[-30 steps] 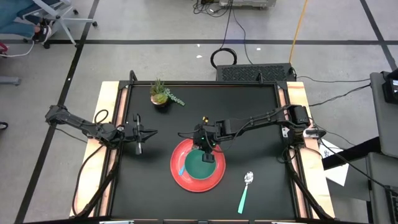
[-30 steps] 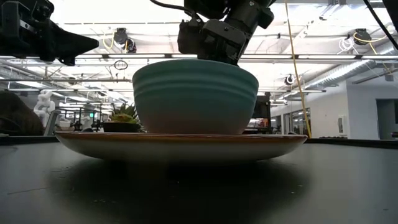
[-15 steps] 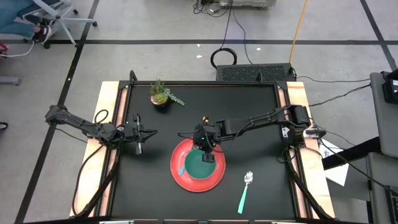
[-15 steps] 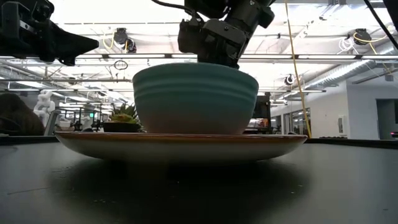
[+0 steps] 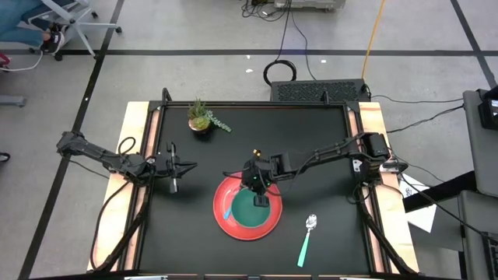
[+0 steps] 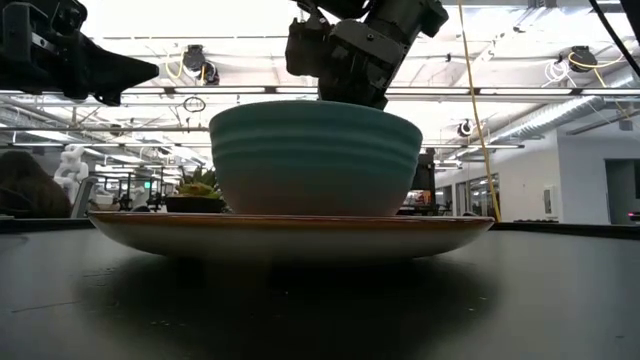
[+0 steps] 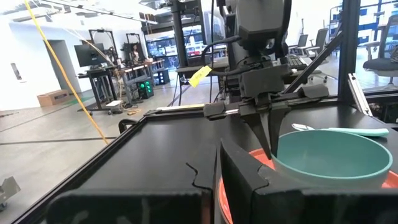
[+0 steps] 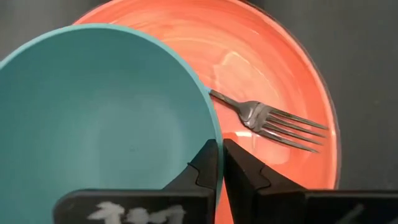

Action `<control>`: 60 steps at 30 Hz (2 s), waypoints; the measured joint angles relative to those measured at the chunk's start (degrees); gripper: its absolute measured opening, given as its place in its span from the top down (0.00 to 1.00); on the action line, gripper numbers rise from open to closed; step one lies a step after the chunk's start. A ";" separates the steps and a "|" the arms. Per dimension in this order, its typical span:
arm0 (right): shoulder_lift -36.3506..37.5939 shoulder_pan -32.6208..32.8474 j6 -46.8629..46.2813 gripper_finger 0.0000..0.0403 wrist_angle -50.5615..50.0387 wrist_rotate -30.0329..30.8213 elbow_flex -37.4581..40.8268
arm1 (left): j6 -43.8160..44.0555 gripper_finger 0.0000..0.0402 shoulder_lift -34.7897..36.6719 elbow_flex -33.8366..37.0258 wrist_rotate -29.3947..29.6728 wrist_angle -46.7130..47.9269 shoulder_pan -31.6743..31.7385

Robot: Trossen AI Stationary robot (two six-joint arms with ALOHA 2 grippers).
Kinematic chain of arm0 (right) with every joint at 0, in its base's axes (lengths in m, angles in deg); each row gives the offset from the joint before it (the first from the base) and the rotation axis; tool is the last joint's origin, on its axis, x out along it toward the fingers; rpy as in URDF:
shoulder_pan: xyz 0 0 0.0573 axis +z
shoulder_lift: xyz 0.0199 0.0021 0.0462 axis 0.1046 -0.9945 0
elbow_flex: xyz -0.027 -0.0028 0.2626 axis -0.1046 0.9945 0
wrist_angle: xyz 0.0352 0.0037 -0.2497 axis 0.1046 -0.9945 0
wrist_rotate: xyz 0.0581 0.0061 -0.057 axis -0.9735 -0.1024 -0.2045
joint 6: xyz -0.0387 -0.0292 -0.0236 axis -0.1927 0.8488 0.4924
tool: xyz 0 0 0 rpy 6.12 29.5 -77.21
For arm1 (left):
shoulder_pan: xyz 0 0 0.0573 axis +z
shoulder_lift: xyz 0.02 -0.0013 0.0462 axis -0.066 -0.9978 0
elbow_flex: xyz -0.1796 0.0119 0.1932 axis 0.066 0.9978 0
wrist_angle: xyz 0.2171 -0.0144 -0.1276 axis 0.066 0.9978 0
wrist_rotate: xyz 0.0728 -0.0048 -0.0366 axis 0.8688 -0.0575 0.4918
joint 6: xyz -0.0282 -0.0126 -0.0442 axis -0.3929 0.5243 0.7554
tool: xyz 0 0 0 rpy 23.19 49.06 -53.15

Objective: Set table place
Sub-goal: Adjust the green bowl on the orange plate, then put the blue spoon into the green bowl

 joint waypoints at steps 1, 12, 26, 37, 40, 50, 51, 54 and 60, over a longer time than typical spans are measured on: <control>0.00 0.10 0.15 0.98 0.00 0.60 0.00 | 0.00 0.93 0.00 0.00 0.00 0.02 -0.01; 0.00 0.49 0.74 0.96 0.44 0.80 0.00 | 0.24 0.93 0.00 0.00 -0.04 -0.01 0.00; 0.00 0.47 0.56 0.84 1.72 0.80 0.00 | 0.26 0.93 0.00 0.00 -0.07 -0.01 0.00; 4.61 0.47 2.81 0.83 1.00 0.42 0.07 | 0.48 0.93 0.00 0.00 -0.09 -0.01 -0.02; 7.22 0.47 3.10 0.83 1.05 0.40 0.07 | 0.48 0.93 0.02 0.00 -0.09 0.00 -0.01; 11.82 3.91 7.61 0.99 -5.66 0.46 0.07 | 0.48 0.93 0.02 0.00 -0.09 0.00 0.00; 11.87 4.54 7.44 0.98 -6.10 0.49 0.07 | 0.48 0.93 0.02 0.00 -0.09 0.02 -0.01; 11.98 6.35 7.25 0.99 -4.59 0.62 1.56 | 0.46 0.93 0.02 0.00 -0.09 0.04 -0.02; 11.96 8.62 4.10 0.99 1.22 0.74 7.30 | 0.46 0.93 0.02 0.00 -0.09 0.06 -0.02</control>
